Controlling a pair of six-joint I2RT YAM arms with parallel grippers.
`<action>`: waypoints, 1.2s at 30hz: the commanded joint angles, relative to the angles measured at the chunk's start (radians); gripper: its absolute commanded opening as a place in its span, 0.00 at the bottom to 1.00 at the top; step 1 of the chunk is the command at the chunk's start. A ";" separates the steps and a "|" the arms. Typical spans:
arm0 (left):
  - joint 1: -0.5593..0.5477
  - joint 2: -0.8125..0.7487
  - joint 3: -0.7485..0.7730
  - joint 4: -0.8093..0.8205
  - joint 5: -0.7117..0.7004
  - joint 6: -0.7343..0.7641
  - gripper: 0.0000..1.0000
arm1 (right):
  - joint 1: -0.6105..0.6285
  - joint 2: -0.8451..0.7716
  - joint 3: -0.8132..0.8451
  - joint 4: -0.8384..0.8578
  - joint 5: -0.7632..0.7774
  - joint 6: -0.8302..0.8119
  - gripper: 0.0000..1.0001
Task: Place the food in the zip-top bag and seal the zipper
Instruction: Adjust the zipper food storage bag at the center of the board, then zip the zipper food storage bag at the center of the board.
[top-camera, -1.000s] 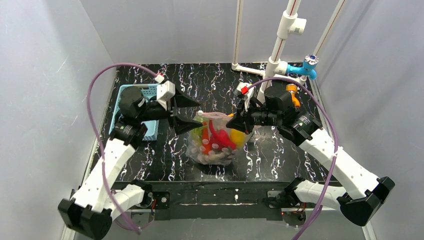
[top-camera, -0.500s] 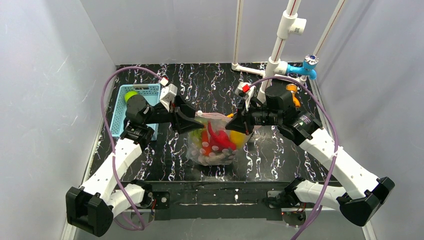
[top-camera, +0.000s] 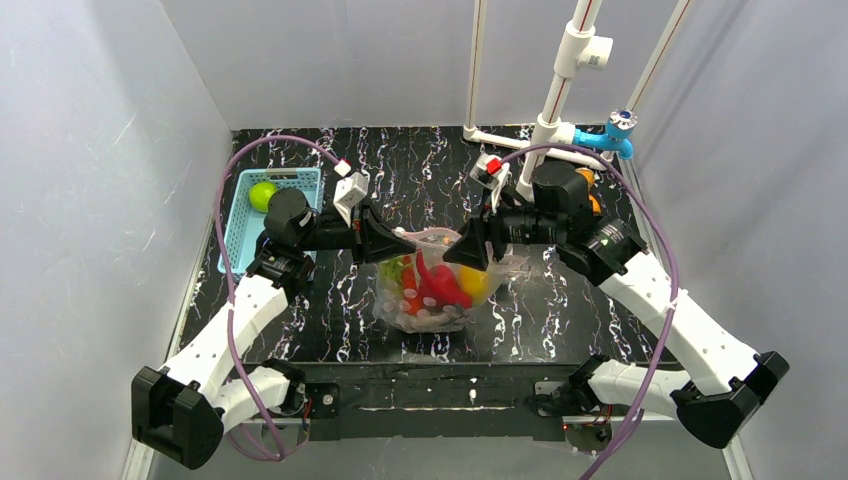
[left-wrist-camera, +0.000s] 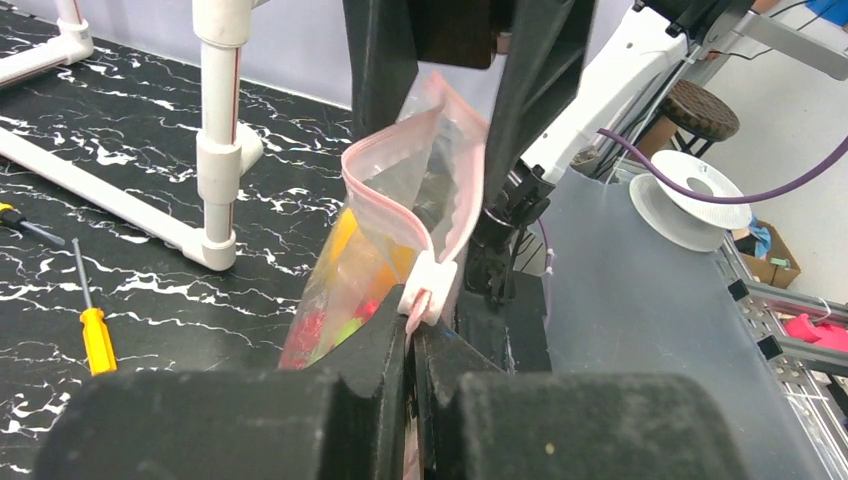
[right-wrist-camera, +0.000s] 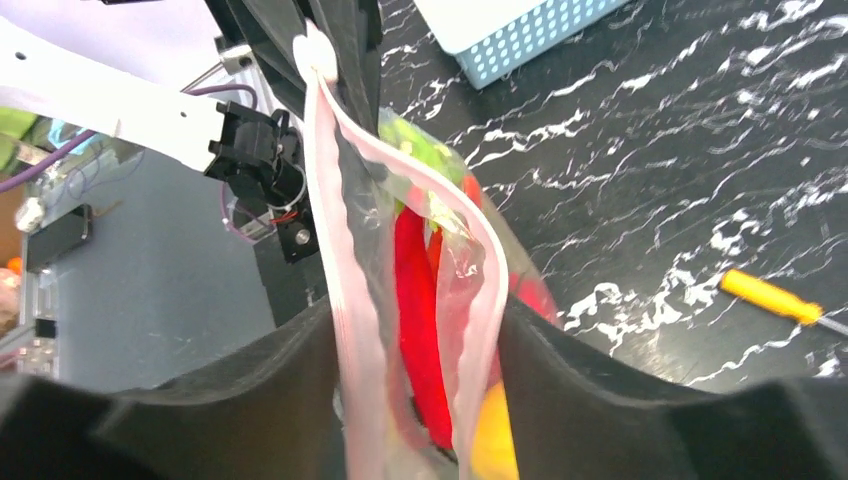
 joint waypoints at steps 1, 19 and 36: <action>-0.008 -0.024 0.024 -0.042 -0.031 0.043 0.00 | 0.004 0.024 0.104 0.061 -0.035 0.025 0.76; -0.011 -0.053 0.035 -0.054 -0.047 0.014 0.00 | 0.193 0.249 0.321 0.119 0.162 0.082 0.59; -0.011 -0.067 0.044 -0.096 -0.065 0.040 0.00 | 0.233 0.290 0.354 0.087 0.154 0.045 0.37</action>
